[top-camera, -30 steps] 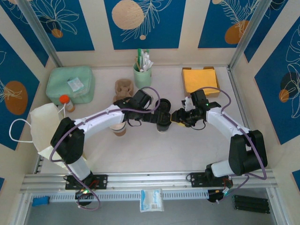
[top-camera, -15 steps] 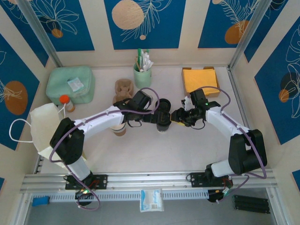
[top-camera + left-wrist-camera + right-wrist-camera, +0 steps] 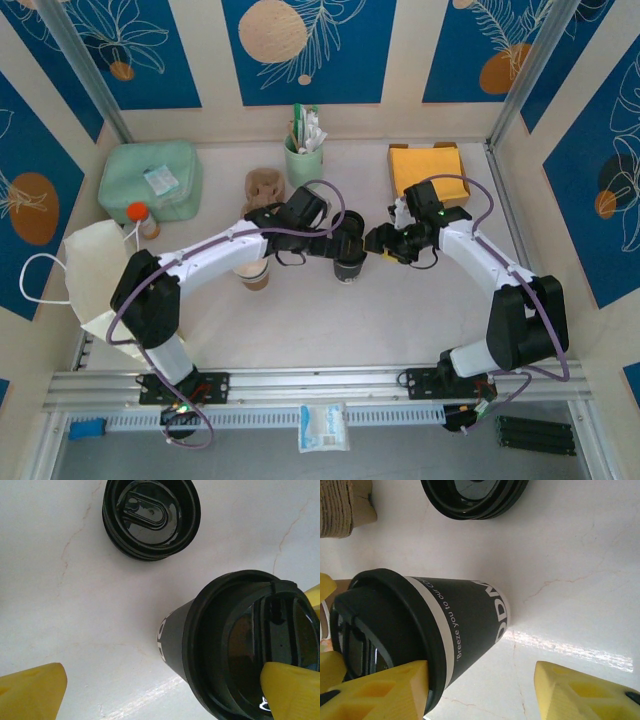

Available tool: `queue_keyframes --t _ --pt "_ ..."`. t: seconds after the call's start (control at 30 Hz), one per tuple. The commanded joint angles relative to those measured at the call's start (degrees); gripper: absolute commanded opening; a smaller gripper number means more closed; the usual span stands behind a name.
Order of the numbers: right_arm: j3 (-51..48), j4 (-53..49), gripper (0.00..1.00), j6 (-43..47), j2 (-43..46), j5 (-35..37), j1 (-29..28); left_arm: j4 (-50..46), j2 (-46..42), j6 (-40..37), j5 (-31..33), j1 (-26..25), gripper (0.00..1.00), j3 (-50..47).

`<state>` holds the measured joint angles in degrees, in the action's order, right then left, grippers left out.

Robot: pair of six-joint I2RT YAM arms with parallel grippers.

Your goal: Pack the takeout coffee

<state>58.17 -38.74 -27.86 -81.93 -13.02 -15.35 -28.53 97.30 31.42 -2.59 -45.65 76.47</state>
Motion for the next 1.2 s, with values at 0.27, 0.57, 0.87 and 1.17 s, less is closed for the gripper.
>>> queue_keyframes --t 0.27,0.57,0.87,1.17 --pt "-3.24 0.42 0.58 -0.09 2.51 -2.08 0.33 1.44 -0.47 0.17 -2.33 -0.69 1.00 -0.64" --pt "-0.04 -2.92 0.58 -0.50 8.16 -0.31 -0.17 2.97 -4.37 0.55 -2.43 -0.71 0.99 0.01" --pt "14.44 -14.22 0.63 4.95 2.09 13.16 -11.95 1.01 -12.12 -0.92 -0.93 0.67 0.99 3.10" --pt "24.85 -20.01 0.88 6.65 -9.17 20.39 -19.68 1.11 -21.57 -1.23 -1.15 7.07 0.99 -3.53"
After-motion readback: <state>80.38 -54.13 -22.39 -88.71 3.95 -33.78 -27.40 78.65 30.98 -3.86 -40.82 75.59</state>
